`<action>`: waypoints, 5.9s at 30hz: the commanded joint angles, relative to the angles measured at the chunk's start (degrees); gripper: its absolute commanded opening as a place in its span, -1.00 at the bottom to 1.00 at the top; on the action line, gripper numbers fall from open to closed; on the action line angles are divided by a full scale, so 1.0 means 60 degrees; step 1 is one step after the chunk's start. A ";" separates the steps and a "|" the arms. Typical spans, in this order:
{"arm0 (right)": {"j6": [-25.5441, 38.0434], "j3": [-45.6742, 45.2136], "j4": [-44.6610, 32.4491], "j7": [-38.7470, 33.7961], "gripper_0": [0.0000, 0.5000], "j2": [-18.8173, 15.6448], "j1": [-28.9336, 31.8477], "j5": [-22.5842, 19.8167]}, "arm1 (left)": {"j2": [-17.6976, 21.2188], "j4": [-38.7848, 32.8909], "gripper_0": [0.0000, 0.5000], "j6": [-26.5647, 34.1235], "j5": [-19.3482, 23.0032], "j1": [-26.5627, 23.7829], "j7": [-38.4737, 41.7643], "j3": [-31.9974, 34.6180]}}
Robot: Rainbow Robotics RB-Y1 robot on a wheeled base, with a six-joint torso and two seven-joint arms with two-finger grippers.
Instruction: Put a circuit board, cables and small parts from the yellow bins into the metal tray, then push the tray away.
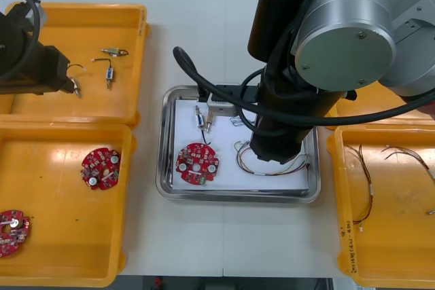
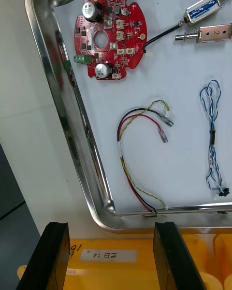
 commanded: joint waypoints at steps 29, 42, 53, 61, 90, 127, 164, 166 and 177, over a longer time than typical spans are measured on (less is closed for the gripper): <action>-0.1492 0.3034 -0.0523 0.0904 1.00 0.0679 0.1045 0.3005 | 0.1301 -0.1566 1.00 0.0060 0.0867 0.3403 -0.0871 0.1964; -0.1741 0.3898 -0.0479 0.0786 1.00 0.0855 0.1485 0.3987 | 0.1301 -0.1654 1.00 0.0060 0.0838 0.3491 -0.0739 0.1994; -0.1887 0.4074 -0.0201 0.0699 1.00 0.1412 0.2129 0.4734 | 0.1301 -0.1654 1.00 0.0060 0.0838 0.3491 -0.0739 0.1994; -0.2019 0.4426 -0.0201 0.0625 1.00 0.1602 0.2335 0.5349 | 0.1301 -0.1654 1.00 0.0060 0.0838 0.3491 -0.0739 0.1994; -0.2649 0.4821 0.0751 0.0508 1.00 0.1954 0.2305 0.5920 | 0.1301 -0.1654 1.00 0.0060 0.0838 0.3491 -0.0739 0.1994; -0.2810 0.4821 0.0663 0.0713 -1.00 0.1778 0.1749 0.6008 | 0.1301 -0.1654 1.00 0.0060 0.0838 0.3491 -0.0739 0.1994; -0.3865 0.4382 0.1601 0.1636 -1.00 0.1060 0.0254 0.5393 | 0.1301 -0.1654 1.00 0.0060 0.0838 0.3491 -0.0739 0.1994; -0.3953 0.4382 0.1733 0.1680 -1.00 0.1060 0.0152 0.5378 | 0.1301 -0.1654 1.00 0.0060 0.0838 0.3491 -0.0739 0.1994; -0.4729 0.4382 0.2333 0.1827 -1.00 0.1075 -0.0390 0.5378 | 0.1301 -0.1654 1.00 0.0060 0.0838 0.3491 -0.0739 0.1994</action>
